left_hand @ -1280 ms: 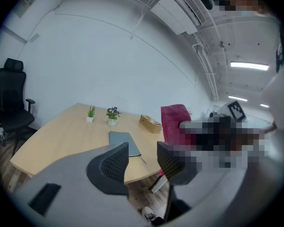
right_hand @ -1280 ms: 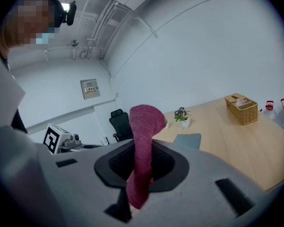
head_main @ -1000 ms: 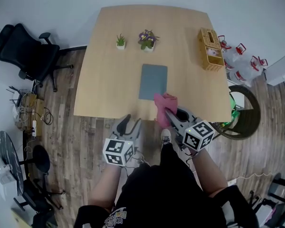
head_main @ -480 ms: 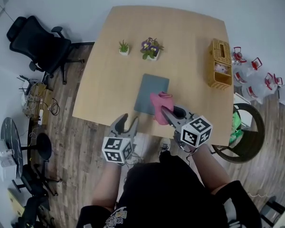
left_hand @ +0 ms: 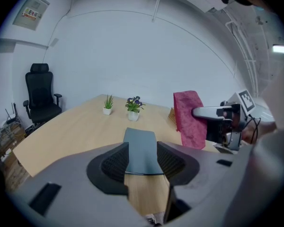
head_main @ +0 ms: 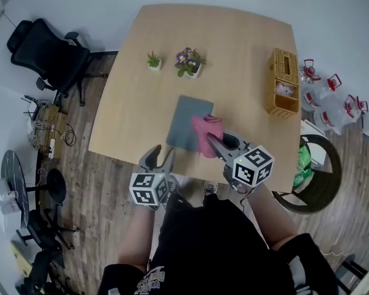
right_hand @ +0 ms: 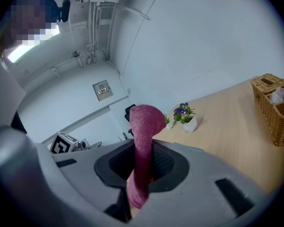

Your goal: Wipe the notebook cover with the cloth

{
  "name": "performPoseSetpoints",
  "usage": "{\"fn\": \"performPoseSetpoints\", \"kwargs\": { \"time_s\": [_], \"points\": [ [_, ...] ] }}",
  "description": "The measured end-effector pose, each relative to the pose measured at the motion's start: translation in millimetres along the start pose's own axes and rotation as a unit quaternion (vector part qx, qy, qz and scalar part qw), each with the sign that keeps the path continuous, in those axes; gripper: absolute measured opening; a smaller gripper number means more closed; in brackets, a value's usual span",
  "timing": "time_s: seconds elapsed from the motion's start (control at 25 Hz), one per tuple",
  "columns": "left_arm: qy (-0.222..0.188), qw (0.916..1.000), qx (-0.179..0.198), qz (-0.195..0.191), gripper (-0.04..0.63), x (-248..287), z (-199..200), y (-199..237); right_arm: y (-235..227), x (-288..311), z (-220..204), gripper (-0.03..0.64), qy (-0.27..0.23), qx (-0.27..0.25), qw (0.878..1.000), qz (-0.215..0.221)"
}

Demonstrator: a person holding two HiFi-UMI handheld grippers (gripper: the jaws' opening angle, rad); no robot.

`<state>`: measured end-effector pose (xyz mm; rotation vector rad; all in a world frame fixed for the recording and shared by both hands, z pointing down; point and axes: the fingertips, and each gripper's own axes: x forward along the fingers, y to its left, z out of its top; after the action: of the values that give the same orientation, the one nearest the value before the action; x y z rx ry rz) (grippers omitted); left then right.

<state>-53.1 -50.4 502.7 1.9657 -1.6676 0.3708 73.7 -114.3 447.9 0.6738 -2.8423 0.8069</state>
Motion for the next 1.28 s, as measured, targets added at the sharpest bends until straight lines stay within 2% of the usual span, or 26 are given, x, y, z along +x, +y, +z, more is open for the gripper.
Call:
{"fn": "performPoseSetpoints", "kwargs": {
  "time_s": [0.4, 0.96, 1.12, 1.28],
  "points": [
    [0.06, 0.9971, 0.016, -0.044, 0.166, 40, -21, 22, -32, 12, 0, 0.066, -0.004, 0.017, 0.997, -0.071],
    [0.152, 0.983, 0.034, -0.097, 0.166, 106, -57, 56, -71, 38, -22, 0.066, 0.027, 0.038, 0.986, -0.163],
    [0.177, 0.9777, 0.036, -0.107, 0.166, 115, -68, 61, -92, 45, -29, 0.066, 0.047, 0.025, 0.98, -0.192],
    [0.193, 0.9734, 0.029, -0.12, 0.164, 121, -76, 62, -119, 56, -33, 0.066, 0.083, -0.013, 0.972, -0.219]
  ]
}}
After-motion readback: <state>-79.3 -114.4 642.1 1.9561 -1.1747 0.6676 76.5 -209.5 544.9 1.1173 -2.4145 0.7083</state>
